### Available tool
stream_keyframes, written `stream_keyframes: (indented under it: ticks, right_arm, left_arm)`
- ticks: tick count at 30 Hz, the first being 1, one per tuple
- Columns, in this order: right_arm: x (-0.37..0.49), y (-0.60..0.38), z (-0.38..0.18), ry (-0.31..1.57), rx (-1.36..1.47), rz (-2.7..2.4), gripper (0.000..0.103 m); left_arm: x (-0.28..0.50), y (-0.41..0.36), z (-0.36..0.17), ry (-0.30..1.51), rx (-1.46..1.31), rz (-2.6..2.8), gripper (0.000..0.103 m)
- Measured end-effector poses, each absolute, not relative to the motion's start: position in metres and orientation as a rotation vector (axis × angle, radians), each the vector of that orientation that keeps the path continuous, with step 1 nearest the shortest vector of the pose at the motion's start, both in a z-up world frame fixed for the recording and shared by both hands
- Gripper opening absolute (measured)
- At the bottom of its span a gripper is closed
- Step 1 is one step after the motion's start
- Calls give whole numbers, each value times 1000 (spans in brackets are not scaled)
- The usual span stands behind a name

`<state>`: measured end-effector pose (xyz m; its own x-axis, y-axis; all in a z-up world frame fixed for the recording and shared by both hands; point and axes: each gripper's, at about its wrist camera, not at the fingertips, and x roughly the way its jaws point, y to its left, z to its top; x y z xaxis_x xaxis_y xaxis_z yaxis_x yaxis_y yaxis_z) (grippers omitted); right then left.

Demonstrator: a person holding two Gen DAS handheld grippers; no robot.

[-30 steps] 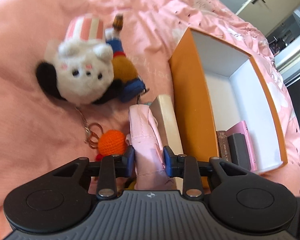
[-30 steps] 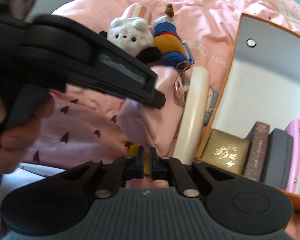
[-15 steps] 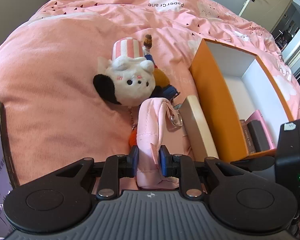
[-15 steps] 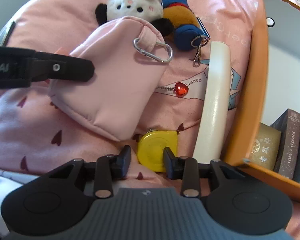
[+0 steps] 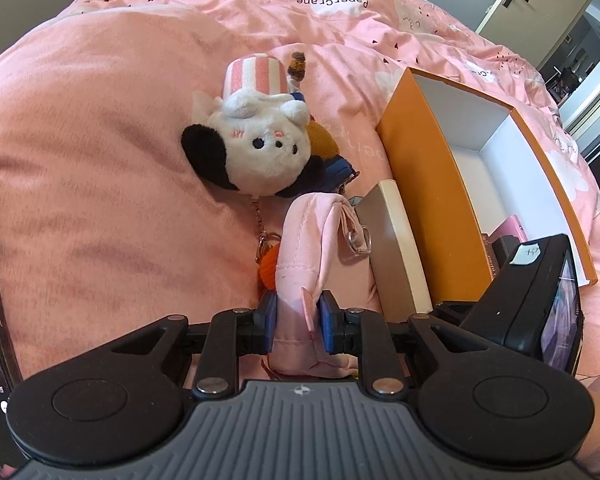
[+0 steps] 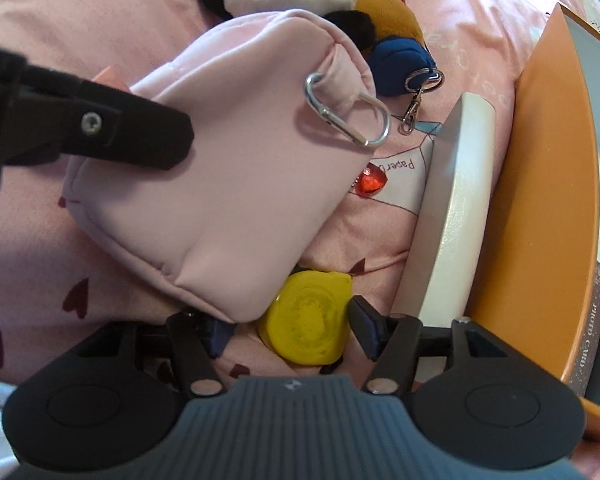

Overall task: Organize objects
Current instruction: 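Grasp the yellow tape measure with the right tool while the left tool holds the pouch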

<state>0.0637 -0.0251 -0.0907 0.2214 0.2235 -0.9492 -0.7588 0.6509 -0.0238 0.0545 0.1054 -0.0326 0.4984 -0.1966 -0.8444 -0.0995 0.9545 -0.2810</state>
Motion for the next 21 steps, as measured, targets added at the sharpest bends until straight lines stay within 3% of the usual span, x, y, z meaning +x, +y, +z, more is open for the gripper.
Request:
stream_keyframes:
  ticks: [5, 13, 16, 21]
  right_arm:
    - [58, -30, -85, 1136, -570, 688, 58]
    - [60, -26, -98, 1166, -608, 727, 63]
    - [60, -31, -97, 1167, -584, 726, 53]
    - [62, -47, -86, 1179, -491, 712, 53]
  left_arm:
    - [51, 106, -32, 1041, -301, -57, 25]
    - [50, 111, -35, 1053, -330, -54, 25]
    - [49, 111, -35, 1050, -320, -53, 25]
    - [46, 109, -32, 1037, -303, -49, 25]
